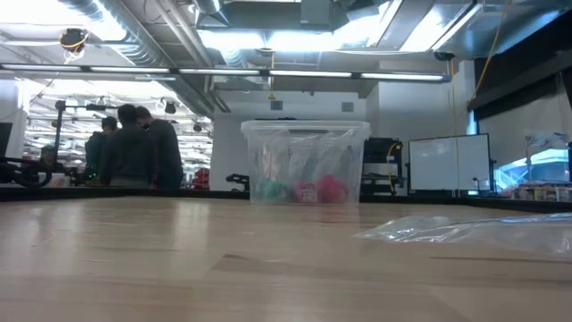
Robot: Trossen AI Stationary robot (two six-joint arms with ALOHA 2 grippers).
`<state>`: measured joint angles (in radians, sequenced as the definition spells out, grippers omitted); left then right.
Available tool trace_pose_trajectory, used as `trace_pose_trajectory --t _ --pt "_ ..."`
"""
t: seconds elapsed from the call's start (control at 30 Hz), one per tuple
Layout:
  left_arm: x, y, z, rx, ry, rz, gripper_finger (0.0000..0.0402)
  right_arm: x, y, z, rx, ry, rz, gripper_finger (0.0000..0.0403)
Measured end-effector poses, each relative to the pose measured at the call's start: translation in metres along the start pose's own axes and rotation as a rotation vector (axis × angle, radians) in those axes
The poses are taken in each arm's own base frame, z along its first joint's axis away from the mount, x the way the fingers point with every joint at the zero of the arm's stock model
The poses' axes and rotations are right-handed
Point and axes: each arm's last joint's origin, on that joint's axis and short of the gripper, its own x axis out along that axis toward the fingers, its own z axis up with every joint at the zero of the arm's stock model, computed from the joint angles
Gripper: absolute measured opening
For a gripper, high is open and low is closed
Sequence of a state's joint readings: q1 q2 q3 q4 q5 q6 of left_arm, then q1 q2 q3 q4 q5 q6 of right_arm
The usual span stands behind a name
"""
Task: Roll bandage
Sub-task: Roll the green bandage
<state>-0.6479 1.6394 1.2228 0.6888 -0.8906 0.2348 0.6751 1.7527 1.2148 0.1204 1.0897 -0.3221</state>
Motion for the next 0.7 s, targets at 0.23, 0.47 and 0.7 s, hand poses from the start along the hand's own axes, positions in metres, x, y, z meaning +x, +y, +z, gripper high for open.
trace_pose_trajectory --t 0.23,0.47,0.7 --pt "0.0 0.0 0.0 0.001 0.0 0.0 0.0021 -0.004 0.002 0.0 0.032 -0.004 0.009 0.0195" --pt "0.0 0.0 0.001 0.021 -0.004 0.002 0.0021 -0.051 0.014 0.01 0.226 -0.075 0.115 0.0195" --pt "0.0 0.001 0.005 0.043 -0.045 -0.01 0.0021 -0.087 0.028 -0.002 0.404 -0.043 0.196 0.0195"
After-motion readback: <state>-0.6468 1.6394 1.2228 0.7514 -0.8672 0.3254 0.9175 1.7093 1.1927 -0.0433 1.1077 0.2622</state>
